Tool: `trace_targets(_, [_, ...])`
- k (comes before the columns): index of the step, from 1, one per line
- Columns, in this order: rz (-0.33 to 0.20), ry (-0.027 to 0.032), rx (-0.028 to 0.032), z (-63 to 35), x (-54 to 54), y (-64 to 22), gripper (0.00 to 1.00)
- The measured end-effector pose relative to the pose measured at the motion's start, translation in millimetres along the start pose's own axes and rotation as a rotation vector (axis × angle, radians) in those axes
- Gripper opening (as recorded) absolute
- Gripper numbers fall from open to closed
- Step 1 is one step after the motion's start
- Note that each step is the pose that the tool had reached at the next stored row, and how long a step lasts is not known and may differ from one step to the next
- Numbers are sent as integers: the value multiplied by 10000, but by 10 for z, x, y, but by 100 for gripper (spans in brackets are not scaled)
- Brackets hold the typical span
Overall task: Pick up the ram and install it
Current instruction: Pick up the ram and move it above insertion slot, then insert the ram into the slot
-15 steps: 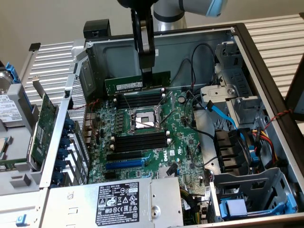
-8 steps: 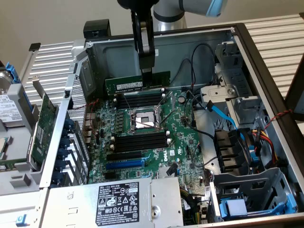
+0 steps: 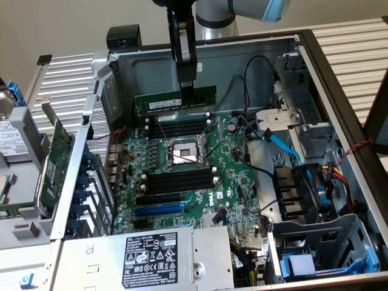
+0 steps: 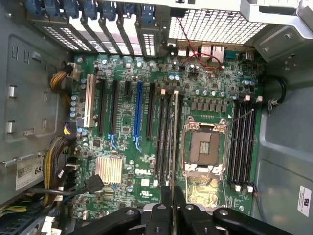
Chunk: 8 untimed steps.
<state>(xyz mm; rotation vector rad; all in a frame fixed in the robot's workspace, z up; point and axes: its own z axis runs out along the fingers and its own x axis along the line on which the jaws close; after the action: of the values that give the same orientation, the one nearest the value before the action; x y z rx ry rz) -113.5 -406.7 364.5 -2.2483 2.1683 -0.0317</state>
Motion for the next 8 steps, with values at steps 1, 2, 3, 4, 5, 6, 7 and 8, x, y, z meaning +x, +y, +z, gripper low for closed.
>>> trace_targets(1, [0, 0, 1, 2, -7, 0, 13])
trace_targets(2, [1, 0, 1, 5, -21, 0, 13])
trace_targets(3, [1, 2, -1, 8, -35, -1, 13])
trace_targets(4, [1, 0, -4, 14, -43, -3, 13])
trace_targets(5, [0, -3, -6, 21, -47, -3, 13])
trace_targets(6, [-1, -8, -11, 27, -48, -3, 13])
trace_targets(7, [0, -11, -15, 34, -50, -3, 13])
trace_targets(8, [1, -13, -20, 41, -52, -3, 13])
